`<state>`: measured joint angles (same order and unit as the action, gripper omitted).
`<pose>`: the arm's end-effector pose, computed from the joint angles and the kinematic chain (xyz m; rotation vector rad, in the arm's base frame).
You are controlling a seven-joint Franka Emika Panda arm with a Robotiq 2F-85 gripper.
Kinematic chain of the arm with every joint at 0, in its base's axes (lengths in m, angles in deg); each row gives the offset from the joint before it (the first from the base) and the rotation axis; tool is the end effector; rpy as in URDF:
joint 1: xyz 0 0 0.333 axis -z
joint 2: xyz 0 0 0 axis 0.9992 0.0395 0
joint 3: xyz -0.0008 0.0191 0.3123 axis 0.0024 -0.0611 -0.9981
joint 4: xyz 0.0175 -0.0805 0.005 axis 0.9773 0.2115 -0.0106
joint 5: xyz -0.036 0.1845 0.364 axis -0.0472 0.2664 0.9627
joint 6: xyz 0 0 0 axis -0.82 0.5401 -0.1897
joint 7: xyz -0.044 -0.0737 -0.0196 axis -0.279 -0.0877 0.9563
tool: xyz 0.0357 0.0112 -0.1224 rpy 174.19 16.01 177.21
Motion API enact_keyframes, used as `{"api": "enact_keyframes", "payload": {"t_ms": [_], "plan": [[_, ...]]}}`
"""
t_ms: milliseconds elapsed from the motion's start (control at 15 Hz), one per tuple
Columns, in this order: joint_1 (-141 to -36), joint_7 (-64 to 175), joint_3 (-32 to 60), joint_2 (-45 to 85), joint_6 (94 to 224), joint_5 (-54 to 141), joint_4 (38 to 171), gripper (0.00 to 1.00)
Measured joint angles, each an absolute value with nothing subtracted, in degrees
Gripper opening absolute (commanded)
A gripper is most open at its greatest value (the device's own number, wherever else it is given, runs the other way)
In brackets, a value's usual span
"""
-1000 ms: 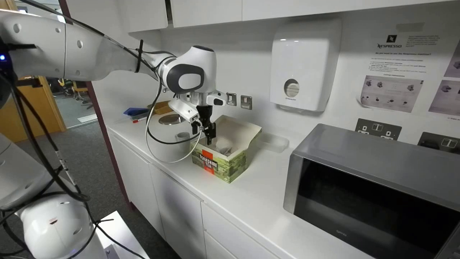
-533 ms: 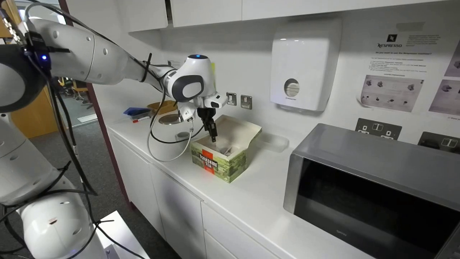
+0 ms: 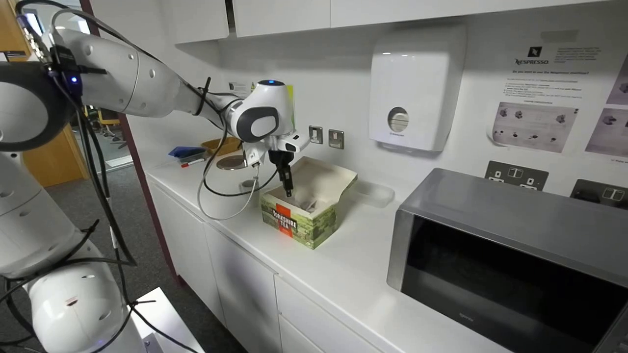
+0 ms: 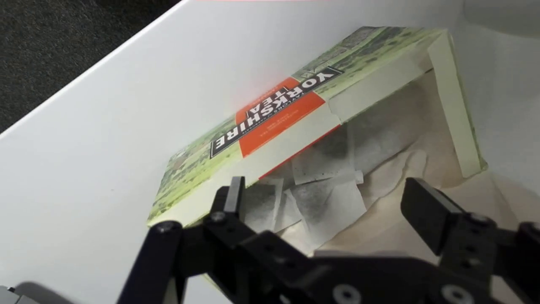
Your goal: Put the tea bag in the cup
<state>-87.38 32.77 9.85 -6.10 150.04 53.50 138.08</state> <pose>0.5335 0.0040 0.4403 -2.8912 0.7968 -0.2036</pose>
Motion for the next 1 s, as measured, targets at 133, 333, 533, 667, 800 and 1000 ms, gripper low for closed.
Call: {"api": "enact_keyframes", "payload": {"t_ms": [133, 333, 533, 667, 800, 1000], "plan": [[-87.4, 32.8, 9.8, -5.9, 150.0, 53.5, 138.1, 1.0], [-87.2, 31.4, 9.9, -5.5, 151.5, 53.5, 138.1, 1.0], [-86.8, 28.1, 9.8, -4.3, 155.9, 53.2, 138.0, 1.0], [-86.6, 24.6, 9.8, -3.3, 158.4, 52.7, 137.9, 1.0], [-86.5, 20.3, 9.8, -2.3, 159.2, 51.7, 137.5, 1.0], [-86.5, 15.0, 9.8, -0.9, 159.2, 51.2, 136.7, 1.0]]}}
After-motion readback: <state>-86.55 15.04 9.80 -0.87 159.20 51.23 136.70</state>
